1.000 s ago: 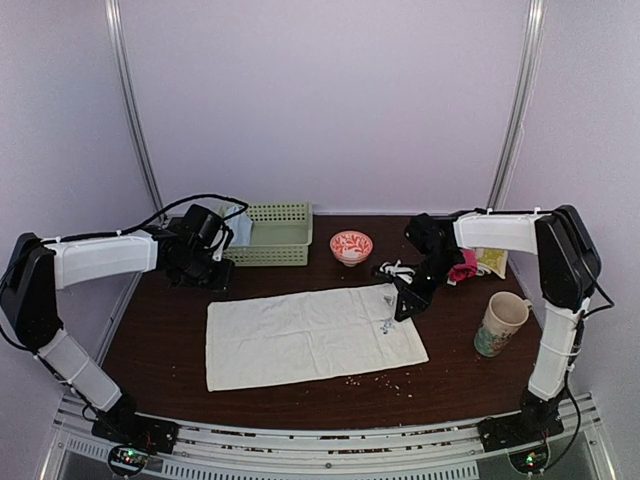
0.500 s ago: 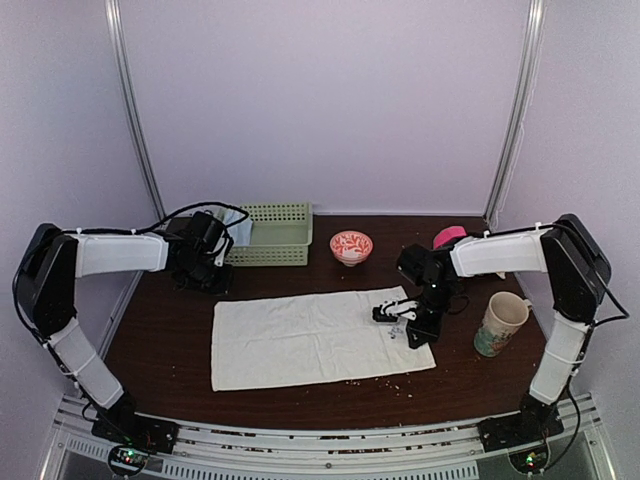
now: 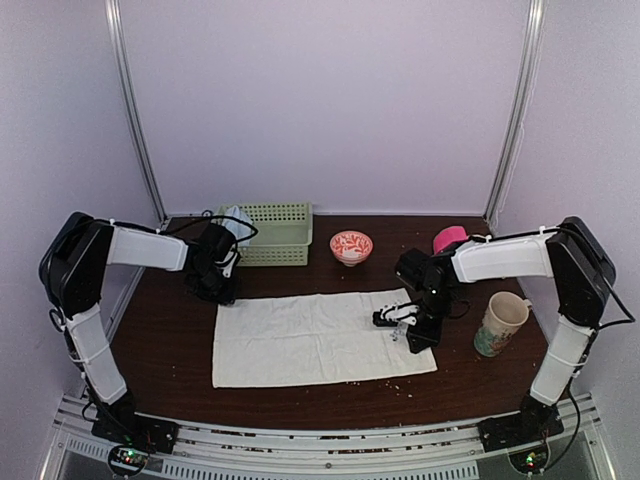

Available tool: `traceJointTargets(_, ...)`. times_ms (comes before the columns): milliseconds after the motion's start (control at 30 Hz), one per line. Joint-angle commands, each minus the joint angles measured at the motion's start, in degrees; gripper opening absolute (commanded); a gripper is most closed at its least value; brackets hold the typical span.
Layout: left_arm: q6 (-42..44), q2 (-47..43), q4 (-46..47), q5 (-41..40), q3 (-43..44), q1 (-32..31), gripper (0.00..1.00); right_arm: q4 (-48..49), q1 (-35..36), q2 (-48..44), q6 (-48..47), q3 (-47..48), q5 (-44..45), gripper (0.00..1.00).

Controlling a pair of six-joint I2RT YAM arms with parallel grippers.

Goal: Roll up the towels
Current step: Adjust the towel at the center of the board, then pick up the towel from the center of the board.

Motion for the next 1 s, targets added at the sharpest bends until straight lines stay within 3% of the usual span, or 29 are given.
traceJointTargets(0,2.7,0.9,0.2,-1.7,4.1,0.7,0.00,-2.4,-0.4,-1.8,2.4,4.9,-0.4,0.21)
traceJointTargets(133,6.3,-4.9,-0.2,0.8,5.8,0.8,0.00,-5.5,-4.5,-2.3,3.3,13.8,-2.6,0.33)
traceJointTargets(267,10.0,-10.3,-1.5,0.9,8.3,0.9,0.03,-4.8,-9.7,-3.4,6.7,22.5,-2.5,0.55)
traceJointTargets(333,11.4,-11.9,-1.3,0.9,9.4,1.3,0.28,-1.8,-11.2,-5.0,8.3,24.7,1.0,0.78)
traceJointTargets(367,12.1,-12.7,-0.9,1.4,9.8,1.6,0.41,-0.3,-12.3,-5.3,9.3,25.6,2.4,0.97)
traceJointTargets(400,12.4,-13.4,-0.1,2.0,9.7,2.0,0.52,0.4,-14.0,-4.7,10.6,26.7,2.7,1.00)
traceJointTargets(467,12.0,-14.7,2.1,3.3,8.2,3.3,0.67,0.5,-17.6,-1.6,14.0,29.0,-1.7,1.00)
traceJointTargets(533,10.7,-15.0,3.4,4.0,6.2,5.0,0.69,-5.9,-19.9,3.4,10.6,31.5,-11.8,1.00)
traceJointTargets(600,8.5,-14.4,2.7,4.4,5.3,7.0,0.68,-9.2,-20.2,7.9,7.4,33.3,-13.1,0.98)
traceJointTargets(700,6.8,-14.9,4.2,5.6,1.8,9.3,0.62,-8.3,-20.1,11.2,7.1,33.4,-11.6,0.82)
traceJointTargets(800,6.0,-15.7,7.4,13.6,-1.3,11.3,0.58,-11.6,-20.2,15.9,7.0,36.2,-11.7,0.64)
traceJointTargets(967,6.8,-14.5,6.3,18.2,-1.8,11.5,0.55,-13.1,-20.3,21.2,6.4,36.0,-9.1,0.54)
